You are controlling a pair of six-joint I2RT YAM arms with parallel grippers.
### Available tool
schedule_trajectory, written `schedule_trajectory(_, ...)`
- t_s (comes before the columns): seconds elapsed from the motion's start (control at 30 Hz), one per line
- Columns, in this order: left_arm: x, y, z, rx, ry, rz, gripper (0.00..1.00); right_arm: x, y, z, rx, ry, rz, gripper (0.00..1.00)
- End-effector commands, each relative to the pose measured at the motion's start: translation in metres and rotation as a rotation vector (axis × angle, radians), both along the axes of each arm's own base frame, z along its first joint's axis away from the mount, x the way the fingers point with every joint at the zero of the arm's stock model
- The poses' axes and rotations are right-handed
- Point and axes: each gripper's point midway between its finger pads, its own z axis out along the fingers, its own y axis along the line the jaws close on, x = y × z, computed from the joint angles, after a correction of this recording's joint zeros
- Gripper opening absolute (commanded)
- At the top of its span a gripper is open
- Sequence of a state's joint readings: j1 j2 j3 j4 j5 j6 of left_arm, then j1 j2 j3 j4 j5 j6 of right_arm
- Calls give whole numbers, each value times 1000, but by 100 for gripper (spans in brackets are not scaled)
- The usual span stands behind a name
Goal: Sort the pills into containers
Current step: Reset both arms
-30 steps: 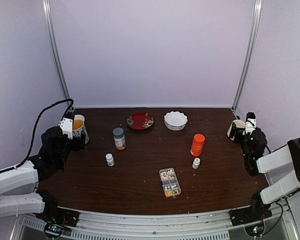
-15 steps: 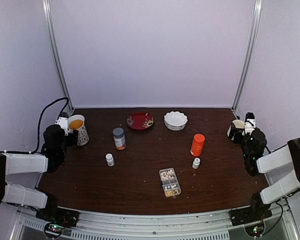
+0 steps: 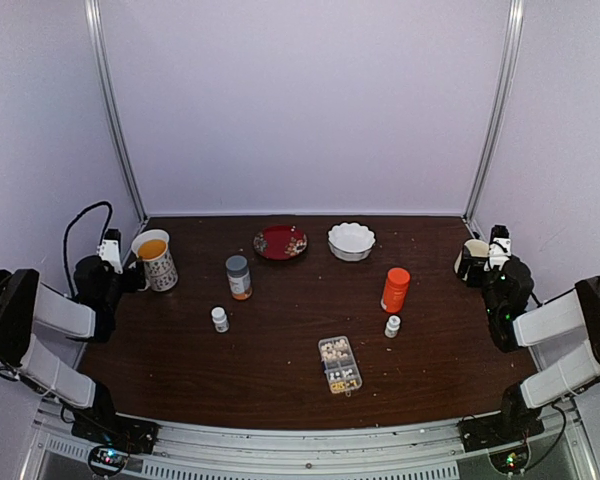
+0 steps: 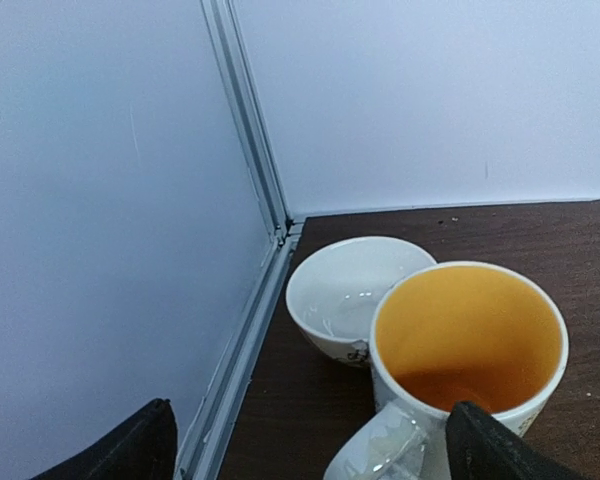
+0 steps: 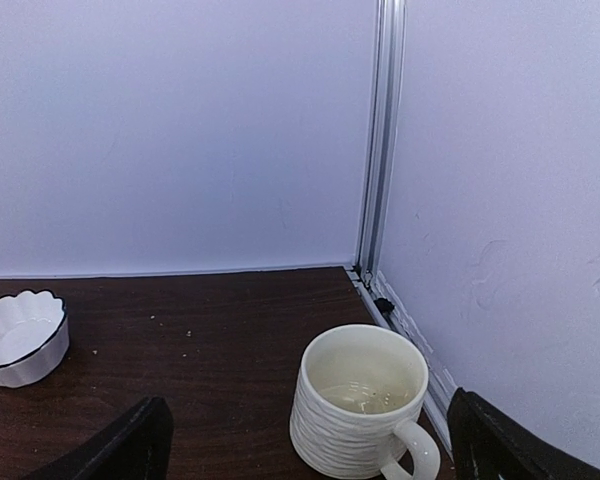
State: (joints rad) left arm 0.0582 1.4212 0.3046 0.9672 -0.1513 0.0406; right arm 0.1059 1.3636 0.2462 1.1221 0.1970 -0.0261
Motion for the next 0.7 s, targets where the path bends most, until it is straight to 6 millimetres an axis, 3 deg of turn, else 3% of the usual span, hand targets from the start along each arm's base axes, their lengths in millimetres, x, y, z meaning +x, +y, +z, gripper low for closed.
schedule_trajectory(0.0,10,-10,17,-25,-54,-61,98,0,0,1,7,-6,6,100)
schedule_trajectory(0.67,11,-17,18,-12,-59,-103,97,-1,0,1,5,-8,5,100)
